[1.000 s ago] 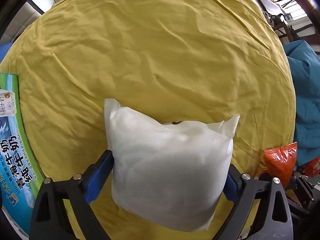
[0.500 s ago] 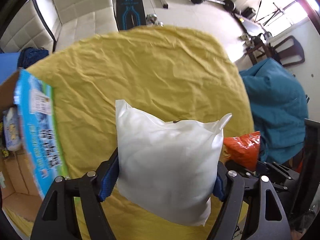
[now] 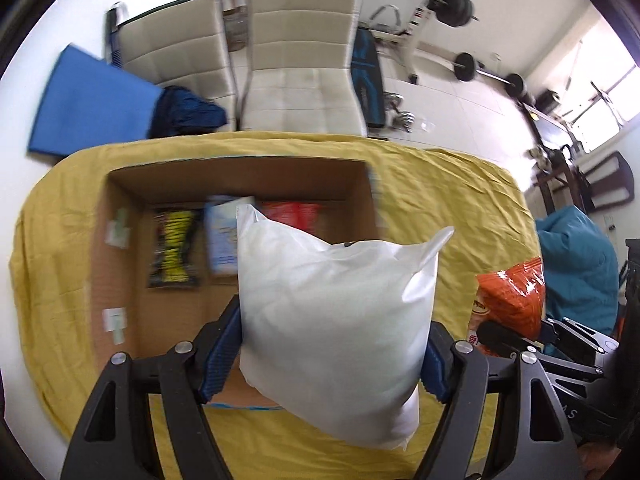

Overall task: Organize soft objects
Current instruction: 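Carry both packs into the box and open both tools to release them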

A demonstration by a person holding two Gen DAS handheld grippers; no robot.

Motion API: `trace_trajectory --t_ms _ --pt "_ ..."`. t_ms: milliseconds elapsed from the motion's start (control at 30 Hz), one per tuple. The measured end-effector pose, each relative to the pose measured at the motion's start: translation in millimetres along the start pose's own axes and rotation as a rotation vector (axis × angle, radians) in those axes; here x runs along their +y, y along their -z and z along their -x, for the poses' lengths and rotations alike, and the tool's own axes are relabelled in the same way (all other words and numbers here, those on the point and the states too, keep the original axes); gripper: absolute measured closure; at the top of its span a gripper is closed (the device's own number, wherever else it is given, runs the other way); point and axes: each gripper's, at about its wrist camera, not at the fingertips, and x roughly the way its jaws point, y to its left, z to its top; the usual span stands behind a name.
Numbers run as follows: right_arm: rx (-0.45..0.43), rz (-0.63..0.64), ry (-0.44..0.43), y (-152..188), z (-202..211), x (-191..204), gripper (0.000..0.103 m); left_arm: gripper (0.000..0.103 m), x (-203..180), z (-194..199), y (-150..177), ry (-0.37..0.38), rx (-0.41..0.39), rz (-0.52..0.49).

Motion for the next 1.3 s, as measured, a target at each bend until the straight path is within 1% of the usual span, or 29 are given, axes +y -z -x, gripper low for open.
trace_trajectory --t_ms 33,100,167,233,300,367,433,467,533,567,633,733,900,933,1067,1100,1233,1300 --pt "0.008 0.009 -0.009 -2 -8 17 0.054 0.030 21 -1 1 -0.014 0.007 0.018" --pt "0.028 0.022 -0.034 -7 -27 53 0.054 0.030 50 -3 4 -0.018 0.026 0.047" --pt "0.054 0.031 -0.049 -10 -51 81 0.054 0.031 78 -17 5 -0.013 0.069 0.075" --pt "0.079 0.033 -0.052 -10 -72 102 0.054 0.033 103 -34 7 -0.004 0.119 0.101" --pt "0.111 0.036 -0.054 -11 -99 120 0.054 0.042 127 -45 10 0.008 0.163 0.116" --pt "0.137 0.043 -0.041 -7 -122 136 0.054 0.043 143 -61 12 0.018 0.203 0.125" --pt "0.164 0.044 -0.023 -4 -143 141 0.054 0.043 152 -81 12 0.025 0.242 0.121" --pt "0.185 0.049 -0.013 -3 -157 144 0.054 0.040 155 -88 12 0.022 0.254 0.124" --pt "0.207 0.050 0.021 -1 -179 145 0.054 0.040 157 -102 13 0.050 0.276 0.123" --pt "0.223 0.050 0.027 0 -189 145 0.054 0.041 157 -107 14 0.047 0.282 0.121" --pt "0.247 0.038 0.031 2 -202 144 0.054 0.040 154 -112 16 0.048 0.291 0.099" --pt "0.266 0.040 0.042 4 -217 147 0.054 0.040 150 -117 19 0.080 0.314 0.087" --pt "0.293 0.041 0.023 5 -235 156 0.054 0.040 155 -116 20 0.082 0.319 0.087" --pt "0.299 0.042 0.018 5 -238 159 0.054 0.040 158 -116 20 0.093 0.330 0.092" --pt "0.336 0.035 -0.016 7 -256 168 0.055 0.040 164 -115 21 0.061 0.332 0.090" --pt "0.343 0.034 -0.016 7 -261 170 0.055 0.039 167 -115 22 0.059 0.333 0.095" --pt "0.364 0.033 0.032 8 -276 172 0.055 0.038 175 -122 27 0.080 0.345 0.127" --pt "0.356 0.039 0.075 6 -279 174 0.055 0.038 174 -122 27 0.079 0.338 0.125"
